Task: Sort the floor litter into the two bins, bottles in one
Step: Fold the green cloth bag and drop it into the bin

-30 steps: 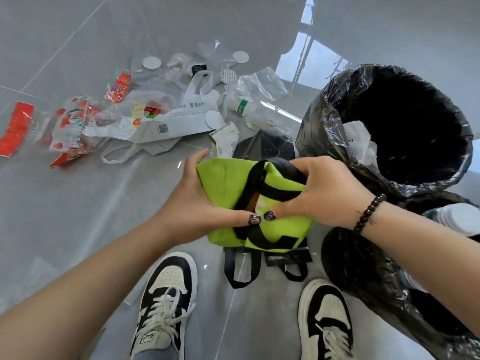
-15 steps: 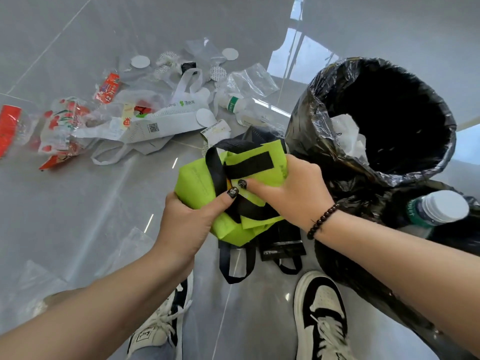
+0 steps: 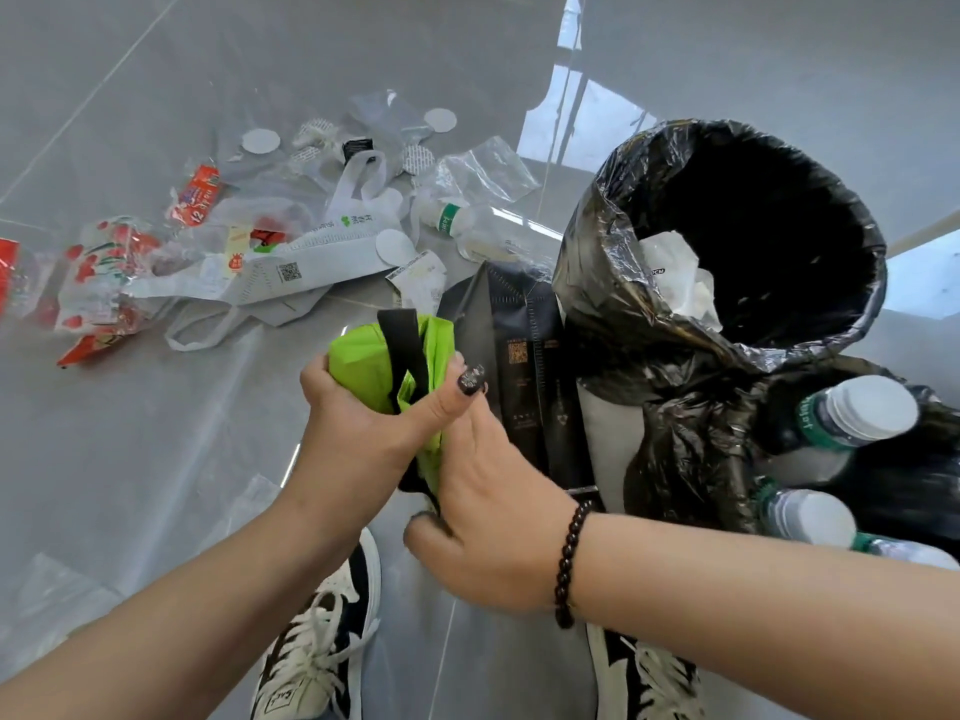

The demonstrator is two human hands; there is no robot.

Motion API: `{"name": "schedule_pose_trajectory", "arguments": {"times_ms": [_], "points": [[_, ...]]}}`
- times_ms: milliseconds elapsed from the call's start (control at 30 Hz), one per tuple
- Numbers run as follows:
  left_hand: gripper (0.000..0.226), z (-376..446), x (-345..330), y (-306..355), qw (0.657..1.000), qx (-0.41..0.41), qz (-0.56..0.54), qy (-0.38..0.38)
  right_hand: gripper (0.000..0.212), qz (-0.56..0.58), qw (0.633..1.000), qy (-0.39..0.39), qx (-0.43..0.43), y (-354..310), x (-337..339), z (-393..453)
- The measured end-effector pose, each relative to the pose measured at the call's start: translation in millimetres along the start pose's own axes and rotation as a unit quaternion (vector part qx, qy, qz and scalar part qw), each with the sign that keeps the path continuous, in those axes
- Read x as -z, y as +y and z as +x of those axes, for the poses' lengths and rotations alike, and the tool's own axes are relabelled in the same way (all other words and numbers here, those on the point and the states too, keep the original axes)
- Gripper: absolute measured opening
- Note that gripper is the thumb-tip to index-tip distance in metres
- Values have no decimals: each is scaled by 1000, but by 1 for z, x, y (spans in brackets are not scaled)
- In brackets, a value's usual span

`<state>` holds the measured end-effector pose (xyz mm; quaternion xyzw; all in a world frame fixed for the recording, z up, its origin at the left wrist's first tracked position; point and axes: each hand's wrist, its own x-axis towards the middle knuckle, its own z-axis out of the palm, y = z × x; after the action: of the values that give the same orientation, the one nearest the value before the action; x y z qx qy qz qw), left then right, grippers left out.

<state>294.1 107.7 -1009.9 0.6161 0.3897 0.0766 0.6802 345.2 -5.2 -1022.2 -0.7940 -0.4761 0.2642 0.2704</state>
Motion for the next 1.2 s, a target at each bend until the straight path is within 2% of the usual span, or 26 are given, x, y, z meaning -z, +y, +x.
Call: {"name": "schedule_pose_trajectory", "arguments": {"times_ms": [100, 167, 233, 267, 333, 400, 433, 533, 600, 700, 800, 833, 933, 967, 1033, 1200], "points": [[95, 0, 2, 0, 1000, -10, 14, -17, 93, 91, 995, -20, -24, 4, 10, -11], [74, 1, 3, 4, 998, -3, -50, -42, 86, 164, 984, -22, -57, 11, 29, -18], [46, 0, 2, 10, 987, 11, -145, -65, 94, 219, 971, 19, -92, 19, 42, -23], [40, -2, 0, 13, 980, 22, -182, -74, 105, 262, 957, 40, -120, 22, 46, -25], [40, -6, -5, 17, 971, 33, -222, -87, 119, 386, 904, 52, -178, 23, 48, -28], [39, -7, -8, 16, 967, 46, -236, -86, 104, 489, 848, 52, -196, 21, 47, -30], [39, -6, -8, 16, 965, 57, -242, -81, 94, 510, 833, 64, -203, 21, 46, -30], [43, -4, -7, 14, 962, 78, -252, -73, 87, 519, 813, 103, -244, 27, 49, -25], [42, -2, -6, 12, 966, 70, -239, -67, 80, 483, 830, 113, -254, 27, 53, -22], [35, 1, -5, 11, 971, 58, -223, -55, 52, 443, 848, 132, -258, 25, 57, -20], [33, 2, -7, 10, 967, 69, -237, -69, 35, 459, 837, 161, -252, 24, 56, -25], [32, 3, -9, 11, 963, 72, -247, -78, 37, 493, 817, 170, -248, 23, 54, -28], [33, 4, -17, 17, 946, 79, -299, -95, 53, 634, 708, 182, -252, 16, 52, -37], [34, 4, -20, 18, 940, 80, -316, -100, 55, 647, 691, 196, -256, 14, 53, -38], [37, 3, -26, 22, 934, 78, -328, -118, 57, 616, 704, 235, -264, 13, 64, -42], [43, -2, -42, 31, 951, 62, -242, -183, 48, 413, 826, 326, -202, 15, 121, -53]]}}
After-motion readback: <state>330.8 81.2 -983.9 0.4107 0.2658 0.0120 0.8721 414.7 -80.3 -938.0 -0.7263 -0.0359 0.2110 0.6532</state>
